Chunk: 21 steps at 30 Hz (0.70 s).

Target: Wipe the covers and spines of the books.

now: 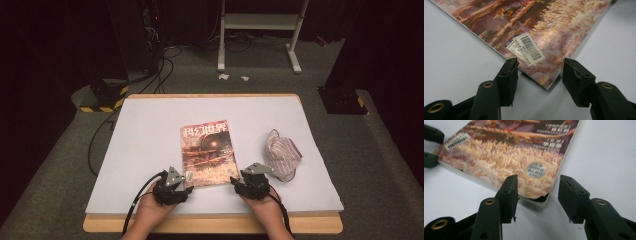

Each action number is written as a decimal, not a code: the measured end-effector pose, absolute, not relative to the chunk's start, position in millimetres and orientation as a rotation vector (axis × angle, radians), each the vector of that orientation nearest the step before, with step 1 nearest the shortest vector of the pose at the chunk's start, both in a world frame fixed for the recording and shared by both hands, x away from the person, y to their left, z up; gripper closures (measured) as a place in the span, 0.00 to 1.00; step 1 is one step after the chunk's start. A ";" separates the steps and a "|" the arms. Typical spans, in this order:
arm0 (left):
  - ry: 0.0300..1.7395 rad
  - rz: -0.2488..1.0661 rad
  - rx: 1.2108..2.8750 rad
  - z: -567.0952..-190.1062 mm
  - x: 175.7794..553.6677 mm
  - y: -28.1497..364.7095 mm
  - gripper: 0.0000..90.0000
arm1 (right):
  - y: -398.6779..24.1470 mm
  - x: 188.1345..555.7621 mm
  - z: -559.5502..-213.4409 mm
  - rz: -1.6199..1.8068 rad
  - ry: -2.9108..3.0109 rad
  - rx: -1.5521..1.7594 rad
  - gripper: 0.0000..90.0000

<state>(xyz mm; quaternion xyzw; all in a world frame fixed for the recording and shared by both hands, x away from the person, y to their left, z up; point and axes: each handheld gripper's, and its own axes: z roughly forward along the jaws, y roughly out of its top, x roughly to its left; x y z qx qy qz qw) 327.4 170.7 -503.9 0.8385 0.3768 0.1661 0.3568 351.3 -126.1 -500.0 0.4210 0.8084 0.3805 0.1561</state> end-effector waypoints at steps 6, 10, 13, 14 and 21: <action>0.973 0.445 2.161 -503.9 332.5 175.1 0.54 | -120.5 351.8 -502.1 1.065 2.340 1.203 0.63; 1.019 0.458 2.129 -504.9 338.7 181.9 0.60 | -113.8 352.5 -503.8 1.053 2.348 1.196 0.63; 1.033 0.457 2.115 -505.3 340.6 183.5 0.62 | -109.6 353.3 -504.2 1.043 2.344 1.181 0.64; 1.033 0.455 2.113 -505.4 340.4 183.5 0.62 | -109.4 353.4 -504.1 1.042 2.344 1.185 0.64; 1.034 0.423 2.094 -505.3 340.9 185.3 0.61 | -110.6 353.5 -504.9 1.051 2.340 1.180 0.64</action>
